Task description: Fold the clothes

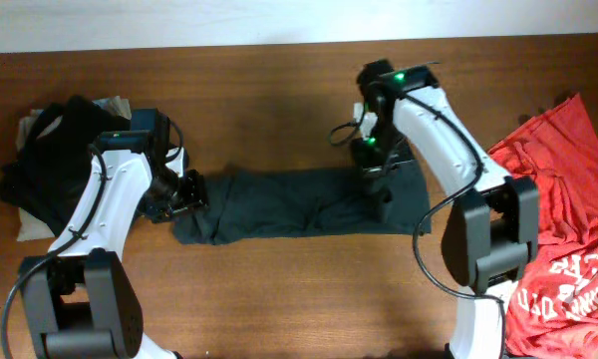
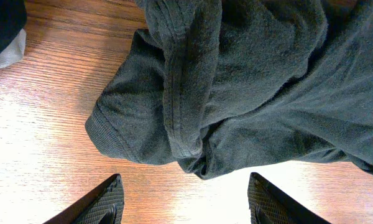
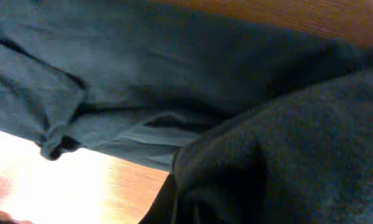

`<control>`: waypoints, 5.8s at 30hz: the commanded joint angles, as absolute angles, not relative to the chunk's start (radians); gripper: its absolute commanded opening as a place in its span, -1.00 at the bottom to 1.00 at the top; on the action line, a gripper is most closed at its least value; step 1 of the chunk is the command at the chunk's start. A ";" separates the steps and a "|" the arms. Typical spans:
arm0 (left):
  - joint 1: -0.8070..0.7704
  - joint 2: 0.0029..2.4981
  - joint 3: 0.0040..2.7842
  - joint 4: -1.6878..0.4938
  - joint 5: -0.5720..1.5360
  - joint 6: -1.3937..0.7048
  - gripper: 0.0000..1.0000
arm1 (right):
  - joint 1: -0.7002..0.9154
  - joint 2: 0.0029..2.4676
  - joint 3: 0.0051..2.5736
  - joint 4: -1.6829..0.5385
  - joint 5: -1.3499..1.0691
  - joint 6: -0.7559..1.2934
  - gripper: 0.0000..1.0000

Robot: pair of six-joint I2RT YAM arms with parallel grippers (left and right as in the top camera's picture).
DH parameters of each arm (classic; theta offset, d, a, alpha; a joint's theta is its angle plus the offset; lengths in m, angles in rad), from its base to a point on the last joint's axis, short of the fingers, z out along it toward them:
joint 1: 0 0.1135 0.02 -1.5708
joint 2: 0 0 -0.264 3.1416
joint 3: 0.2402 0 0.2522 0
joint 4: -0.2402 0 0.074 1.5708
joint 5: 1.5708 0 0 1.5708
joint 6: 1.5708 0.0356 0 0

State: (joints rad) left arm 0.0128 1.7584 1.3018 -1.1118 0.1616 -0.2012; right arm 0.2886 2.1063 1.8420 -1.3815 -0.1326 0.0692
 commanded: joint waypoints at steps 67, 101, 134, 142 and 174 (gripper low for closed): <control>0.014 1.743 1.310 -1.147 0.169 -0.185 0.27 | 0.379 2.167 1.659 -0.790 -0.210 0.069 -0.43; 0.014 1.743 1.310 -1.146 0.169 -0.185 0.27 | 0.465 2.000 1.559 -1.026 -0.049 0.192 -0.21; 0.014 1.743 1.310 -1.160 0.169 -0.185 0.27 | 0.490 2.088 1.573 -0.903 -0.080 0.175 -0.40; 0.014 1.743 1.310 -1.156 0.144 -0.185 0.28 | 0.502 2.037 1.630 -1.034 -0.046 0.161 -0.23; -0.434 1.926 1.852 -1.296 0.104 -0.222 -0.96 | 0.077 1.793 1.694 -1.299 0.046 0.078 0.63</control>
State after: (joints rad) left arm -0.3325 1.9045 1.8767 -1.3457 0.1158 -0.1612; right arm 0.0811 1.7916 1.6974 -1.2865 0.0299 0.0856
